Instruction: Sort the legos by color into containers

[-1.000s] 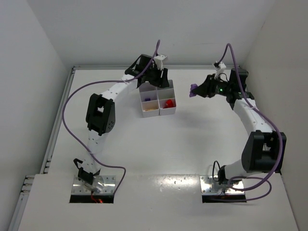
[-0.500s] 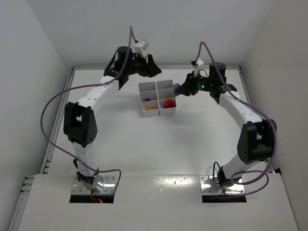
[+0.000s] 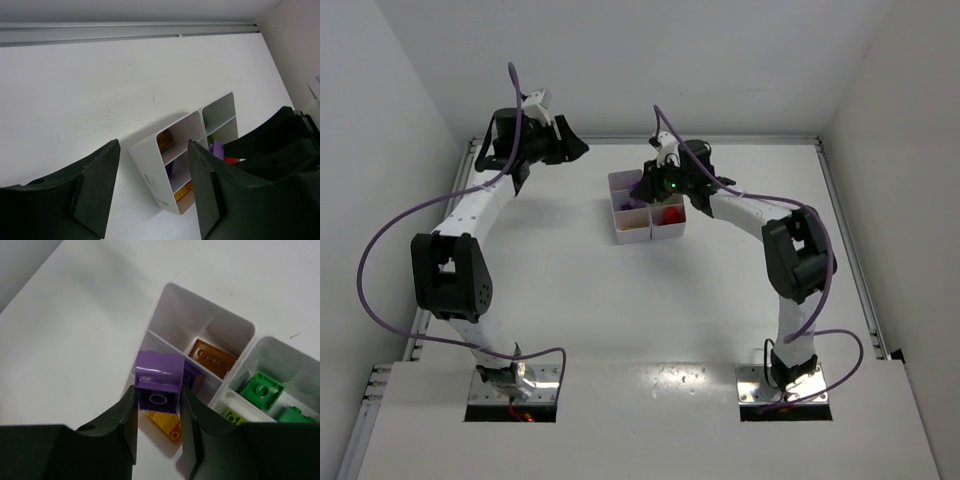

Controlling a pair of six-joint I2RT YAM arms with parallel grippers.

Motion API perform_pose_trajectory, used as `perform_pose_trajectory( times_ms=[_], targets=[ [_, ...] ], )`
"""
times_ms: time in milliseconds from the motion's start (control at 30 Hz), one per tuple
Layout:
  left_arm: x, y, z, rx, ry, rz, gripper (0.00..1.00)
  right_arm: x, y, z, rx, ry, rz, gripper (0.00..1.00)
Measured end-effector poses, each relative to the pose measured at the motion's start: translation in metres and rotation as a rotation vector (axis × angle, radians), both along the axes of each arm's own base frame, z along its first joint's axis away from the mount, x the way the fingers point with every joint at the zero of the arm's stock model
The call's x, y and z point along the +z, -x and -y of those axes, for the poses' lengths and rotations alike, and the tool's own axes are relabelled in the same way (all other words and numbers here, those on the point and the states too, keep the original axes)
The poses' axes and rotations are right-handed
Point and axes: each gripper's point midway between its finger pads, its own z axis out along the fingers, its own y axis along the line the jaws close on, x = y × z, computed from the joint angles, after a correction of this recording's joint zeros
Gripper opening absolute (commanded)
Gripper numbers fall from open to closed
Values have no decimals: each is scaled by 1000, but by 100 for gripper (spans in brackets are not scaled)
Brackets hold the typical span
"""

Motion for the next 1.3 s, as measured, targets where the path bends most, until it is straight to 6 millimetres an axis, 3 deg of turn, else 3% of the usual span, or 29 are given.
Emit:
perform_pose_trajectory(
  times_ms=[133,333,633,667,733,800,833,933,1167,1300],
  targets=[
    [-8,3,-4,0,-18,-18,63,-5,-10,-9,-31,-3,17,0],
    [1,6,-7,-1,-34,9,63,-6,-22,-16,-61,4,39,0],
    [0,6,-10,-3,-43,9,64,-10,-20,-18,-45,32,50,1],
    [0,7,-10,-6,-44,10,64,-11,-19,-18,-43,36,52,5],
    [0,7,-9,-10,-47,12,74,-15,-18,-16,-40,45,46,18],
    [0,7,-9,-17,-52,16,87,-23,-13,-15,-38,57,33,39],
    [0,7,-9,-21,-53,18,94,-28,-11,-13,-38,63,22,43],
    [0,9,-7,-33,-51,16,100,-36,-7,-12,-41,86,10,60],
    [-10,13,-6,-46,-62,-6,100,-17,-8,-12,-59,73,41,67],
    [-17,17,-3,-69,-98,-15,100,36,-15,8,-112,34,113,67]
  ],
)
